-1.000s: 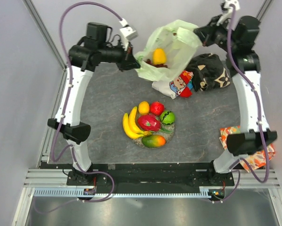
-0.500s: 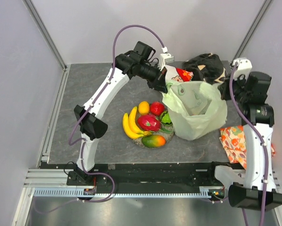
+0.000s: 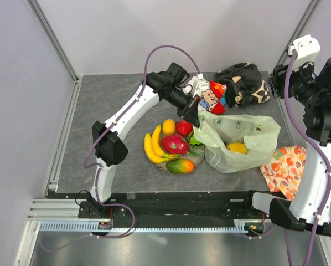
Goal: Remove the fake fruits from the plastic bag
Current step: Place the plastic bag at the center of the board, then take out the fake fruit from the plastic bag.
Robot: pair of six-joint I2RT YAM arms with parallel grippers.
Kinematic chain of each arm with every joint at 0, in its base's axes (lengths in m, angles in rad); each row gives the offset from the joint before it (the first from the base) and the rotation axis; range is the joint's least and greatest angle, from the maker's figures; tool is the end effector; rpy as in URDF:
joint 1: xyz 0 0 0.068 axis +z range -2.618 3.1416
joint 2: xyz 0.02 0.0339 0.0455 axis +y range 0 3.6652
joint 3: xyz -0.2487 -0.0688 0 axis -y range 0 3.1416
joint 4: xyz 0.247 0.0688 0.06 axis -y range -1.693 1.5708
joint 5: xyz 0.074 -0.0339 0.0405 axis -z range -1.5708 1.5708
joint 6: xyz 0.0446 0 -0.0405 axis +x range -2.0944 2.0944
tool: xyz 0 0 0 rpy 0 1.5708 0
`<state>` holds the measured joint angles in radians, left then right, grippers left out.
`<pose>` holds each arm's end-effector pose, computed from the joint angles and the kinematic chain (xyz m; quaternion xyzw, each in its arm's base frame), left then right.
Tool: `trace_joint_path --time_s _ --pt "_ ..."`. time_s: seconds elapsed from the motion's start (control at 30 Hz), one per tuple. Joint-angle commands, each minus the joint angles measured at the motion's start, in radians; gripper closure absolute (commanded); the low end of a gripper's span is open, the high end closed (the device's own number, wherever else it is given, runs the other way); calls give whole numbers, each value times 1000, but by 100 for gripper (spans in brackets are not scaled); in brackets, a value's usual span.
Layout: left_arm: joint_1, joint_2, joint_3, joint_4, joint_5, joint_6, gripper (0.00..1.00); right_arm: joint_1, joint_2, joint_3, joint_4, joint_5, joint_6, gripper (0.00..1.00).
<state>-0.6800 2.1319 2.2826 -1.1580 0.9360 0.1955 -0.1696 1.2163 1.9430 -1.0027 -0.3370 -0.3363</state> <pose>0.3205 -0.3053 0.3356 0.4770 0.7233 -0.4802 0.1369 0.1899 -0.0176 0.5241 -0.1663 0.7752 -0.0193 0.6091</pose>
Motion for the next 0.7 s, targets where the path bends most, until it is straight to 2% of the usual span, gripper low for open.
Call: trace_joint_path --time_s 0.0,0.1,0.2,0.4,0.47,0.53,0.67 --pt "-16 -79 -93 -20 53 24 98 68 58 -45 -212 -305 -79 57" --pt "-16 -104 -179 -19 26 32 98 126 3 -277 -218 -313 -179 60" --pt "-16 -127 -219 -8 -14 16 98 127 -15 -512 -272 -313 -266 62" --pt "-18 -199 -320 -38 -120 96 99 125 -112 -833 -228 -186 -366 67" --pt "-18 -213 -373 -48 -135 101 98 114 -150 -842 -197 -59 -380 70" --pt "-18 -227 -399 -42 -143 101 98 114 -179 -862 -233 -16 -478 69" --pt "-24 -221 -390 -31 -109 90 98 114 -248 -869 -457 70 -701 62"
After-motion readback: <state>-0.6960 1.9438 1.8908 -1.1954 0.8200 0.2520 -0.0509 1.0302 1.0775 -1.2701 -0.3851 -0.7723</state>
